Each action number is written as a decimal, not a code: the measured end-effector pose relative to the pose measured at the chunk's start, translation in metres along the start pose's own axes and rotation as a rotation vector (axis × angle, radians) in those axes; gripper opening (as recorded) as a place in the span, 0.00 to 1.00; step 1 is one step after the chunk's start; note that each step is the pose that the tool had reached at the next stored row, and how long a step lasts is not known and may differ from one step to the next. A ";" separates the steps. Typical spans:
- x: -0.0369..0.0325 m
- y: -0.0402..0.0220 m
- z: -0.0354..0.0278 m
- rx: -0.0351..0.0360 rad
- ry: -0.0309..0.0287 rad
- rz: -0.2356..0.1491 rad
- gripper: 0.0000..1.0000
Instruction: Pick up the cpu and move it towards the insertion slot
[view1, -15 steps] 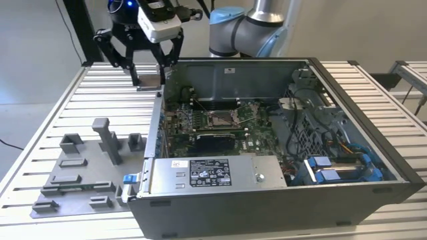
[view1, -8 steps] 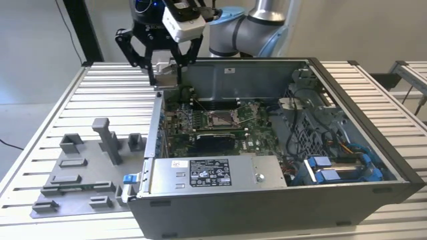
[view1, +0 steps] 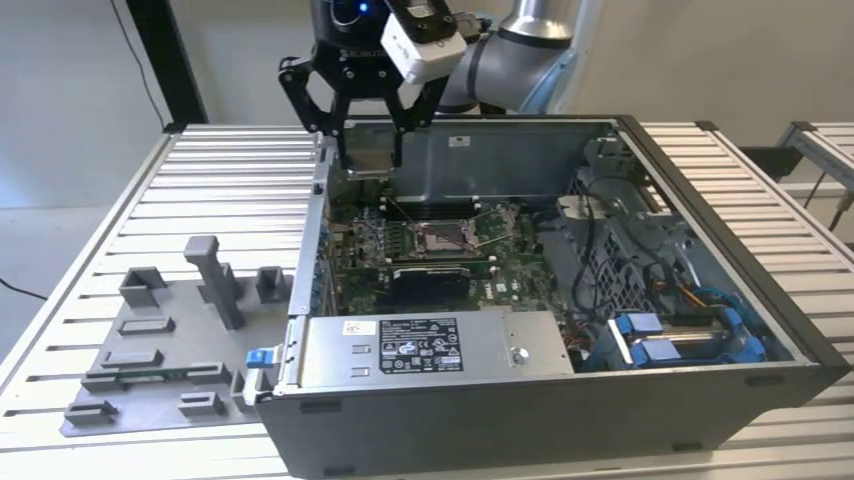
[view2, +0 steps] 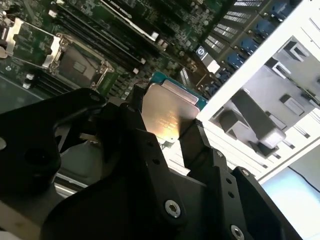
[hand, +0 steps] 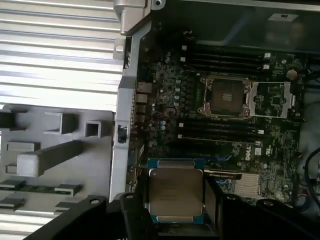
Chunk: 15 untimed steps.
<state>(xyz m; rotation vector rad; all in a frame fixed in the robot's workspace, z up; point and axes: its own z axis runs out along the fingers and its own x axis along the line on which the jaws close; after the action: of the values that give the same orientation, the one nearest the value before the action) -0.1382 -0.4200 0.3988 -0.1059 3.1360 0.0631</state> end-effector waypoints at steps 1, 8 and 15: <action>-0.0049 -0.0001 0.0001 0.0000 0.0000 0.000 0.00; -0.0364 -0.0012 0.0006 -0.0001 -0.0001 0.000 0.00; -0.0684 -0.0027 0.0009 -0.0001 -0.0001 0.000 0.00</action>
<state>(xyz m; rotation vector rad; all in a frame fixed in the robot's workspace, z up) -0.0698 -0.4181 0.3981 -0.1059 3.1359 0.0633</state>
